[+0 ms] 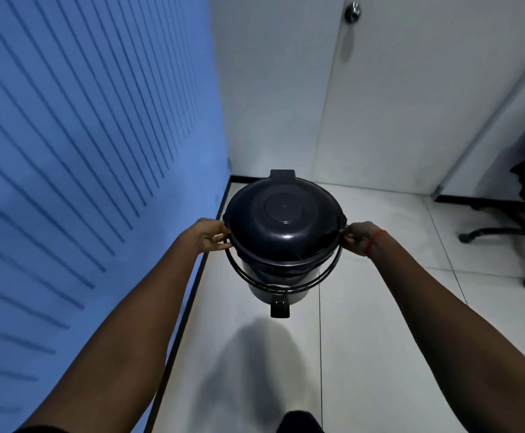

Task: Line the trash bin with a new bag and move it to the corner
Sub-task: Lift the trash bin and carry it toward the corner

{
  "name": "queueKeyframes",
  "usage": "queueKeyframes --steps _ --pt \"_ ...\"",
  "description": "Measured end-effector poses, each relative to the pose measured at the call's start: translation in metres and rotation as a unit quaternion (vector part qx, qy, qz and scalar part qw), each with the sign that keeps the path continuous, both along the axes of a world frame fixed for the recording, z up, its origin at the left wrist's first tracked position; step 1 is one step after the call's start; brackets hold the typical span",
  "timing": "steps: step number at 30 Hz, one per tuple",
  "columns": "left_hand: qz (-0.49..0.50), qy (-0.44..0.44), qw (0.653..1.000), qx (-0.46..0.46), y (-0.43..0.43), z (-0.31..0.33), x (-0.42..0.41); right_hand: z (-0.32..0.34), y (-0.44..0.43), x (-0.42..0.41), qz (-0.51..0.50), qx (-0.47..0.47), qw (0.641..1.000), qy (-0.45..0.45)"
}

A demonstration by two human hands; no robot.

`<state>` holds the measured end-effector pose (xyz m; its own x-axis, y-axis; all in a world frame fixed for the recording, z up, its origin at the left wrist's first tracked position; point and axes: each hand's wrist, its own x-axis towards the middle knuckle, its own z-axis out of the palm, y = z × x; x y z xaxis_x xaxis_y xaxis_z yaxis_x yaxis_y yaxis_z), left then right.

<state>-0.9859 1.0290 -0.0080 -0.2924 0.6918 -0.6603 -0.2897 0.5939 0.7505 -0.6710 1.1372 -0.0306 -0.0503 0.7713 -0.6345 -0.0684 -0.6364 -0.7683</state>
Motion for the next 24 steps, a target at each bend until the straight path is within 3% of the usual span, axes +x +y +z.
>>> queueKeyframes --steps 9,13,16,21,24 --pt "0.035 0.004 0.999 -0.001 0.282 0.013 -0.083 0.028 0.282 -0.097 0.043 0.057 0.996 -0.049" --pt "0.058 0.013 0.998 -0.015 0.380 0.007 -0.122 0.042 0.382 -0.149 0.104 0.051 0.987 -0.116" --pt "0.057 0.019 0.998 -0.026 0.449 -0.001 -0.156 0.042 0.455 -0.184 0.118 0.034 0.986 -0.112" --pt "0.058 0.035 0.996 -0.062 0.565 -0.046 -0.217 0.003 0.572 -0.248 0.133 0.014 0.982 -0.134" --pt "0.064 -0.001 0.994 -0.087 0.627 -0.084 -0.254 -0.031 0.630 -0.288 0.124 -0.009 0.982 -0.144"
